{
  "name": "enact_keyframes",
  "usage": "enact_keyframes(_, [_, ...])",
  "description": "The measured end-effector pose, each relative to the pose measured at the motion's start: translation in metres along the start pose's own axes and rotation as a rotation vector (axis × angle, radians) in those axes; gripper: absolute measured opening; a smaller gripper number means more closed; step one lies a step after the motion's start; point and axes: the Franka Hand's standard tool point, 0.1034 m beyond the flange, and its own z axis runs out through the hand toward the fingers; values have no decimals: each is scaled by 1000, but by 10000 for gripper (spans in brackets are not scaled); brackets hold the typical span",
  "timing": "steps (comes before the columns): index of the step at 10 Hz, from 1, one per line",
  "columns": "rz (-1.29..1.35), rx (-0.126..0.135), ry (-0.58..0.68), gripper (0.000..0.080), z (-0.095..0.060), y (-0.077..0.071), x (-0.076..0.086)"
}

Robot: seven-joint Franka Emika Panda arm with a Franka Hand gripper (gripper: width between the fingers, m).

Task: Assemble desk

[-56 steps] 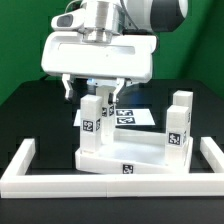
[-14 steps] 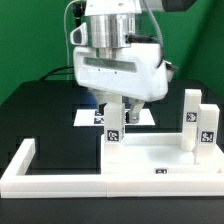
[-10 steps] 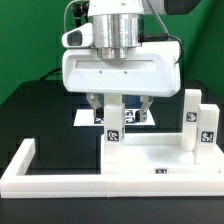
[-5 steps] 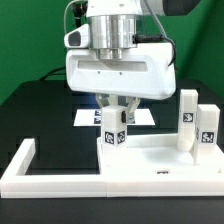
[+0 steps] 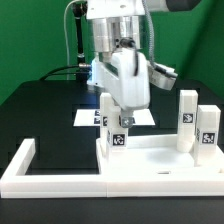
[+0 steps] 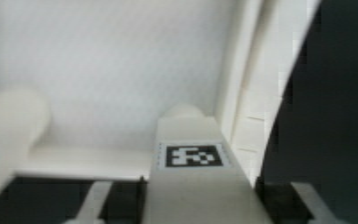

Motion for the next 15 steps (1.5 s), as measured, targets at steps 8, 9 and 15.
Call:
enact_keyframes(8, [-262,49,-7,642,0,-1,1])
enact_keyframes(9, [-391,52,-12,647,-1,1,3])
enact_keyframes(15, [-952,39,30,649,2,6,15])
